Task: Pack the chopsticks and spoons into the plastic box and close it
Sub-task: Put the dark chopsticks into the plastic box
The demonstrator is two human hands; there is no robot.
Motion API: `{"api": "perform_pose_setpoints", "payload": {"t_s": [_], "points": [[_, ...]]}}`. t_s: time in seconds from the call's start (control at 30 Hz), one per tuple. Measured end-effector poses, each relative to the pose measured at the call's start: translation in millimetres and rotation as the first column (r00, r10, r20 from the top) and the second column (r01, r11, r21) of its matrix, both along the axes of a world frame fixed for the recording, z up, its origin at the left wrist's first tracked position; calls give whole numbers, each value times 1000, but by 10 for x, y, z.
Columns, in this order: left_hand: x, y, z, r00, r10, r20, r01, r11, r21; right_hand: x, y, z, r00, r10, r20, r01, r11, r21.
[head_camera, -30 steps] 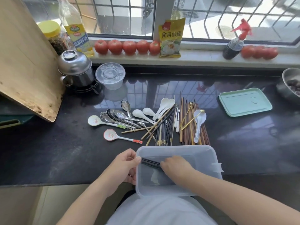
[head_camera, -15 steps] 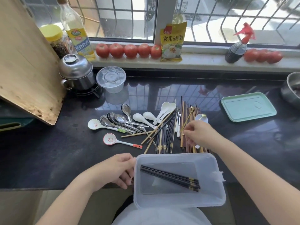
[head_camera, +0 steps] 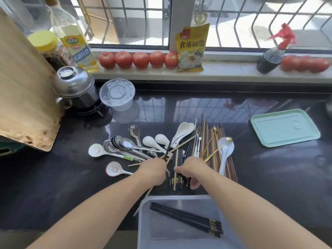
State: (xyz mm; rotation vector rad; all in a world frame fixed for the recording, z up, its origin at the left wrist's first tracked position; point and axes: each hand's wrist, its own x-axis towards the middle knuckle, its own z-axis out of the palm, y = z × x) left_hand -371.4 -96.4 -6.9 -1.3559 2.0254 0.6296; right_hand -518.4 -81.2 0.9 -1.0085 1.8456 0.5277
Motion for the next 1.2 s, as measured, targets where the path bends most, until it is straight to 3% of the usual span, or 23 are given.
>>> {"api": "perform_pose_setpoints", "payload": {"t_s": [0.13, 0.27, 0.33, 0.47, 0.53, 0.67, 0.77, 0.93, 1.1, 1.2], "points": [[-91, -186, -92, 990, 109, -92, -118, 988, -101, -51, -119, -23, 1000, 12, -24, -12, 1000, -28], [-217, -322, -132, 959, 185, -214, -226, 955, -191, -134, -276, -30, 996, 29, -81, -46, 974, -223], [-219, -306, -120, 903, 277, -330, -342, 926, -158, -175, -314, -44, 991, 54, -122, -89, 947, -308], [56, -61, 29, 689, 493, -531, -585, 811, -6, -253, -279, -41, 995, -19, -96, -23, 907, -420], [327, 88, 87, 718, 525, -456, -597, 802, -16, -313, -203, 11, 998, -11, -62, -17, 901, -434], [850, 339, 119, 837, 539, -96, -542, 840, -14, -442, 13, 187, 993, 118, -22, -119, 939, -323], [1064, 373, 46, 800, 599, 26, -597, 800, -49, -605, 137, 221, 986, 146, -86, -166, 935, -315], [956, 244, -100, 722, 688, -71, -692, 716, -95, -976, 346, 213, 954, -92, -284, -46, 894, -446], [762, 92, -105, 691, 708, -145, -718, 696, -23, -1099, 426, 109, 952, -129, -278, 97, 987, -128], [727, 4, -130, 693, 706, -148, -715, 699, -13, -953, 345, -19, 958, -85, -273, 56, 992, -111]]}}
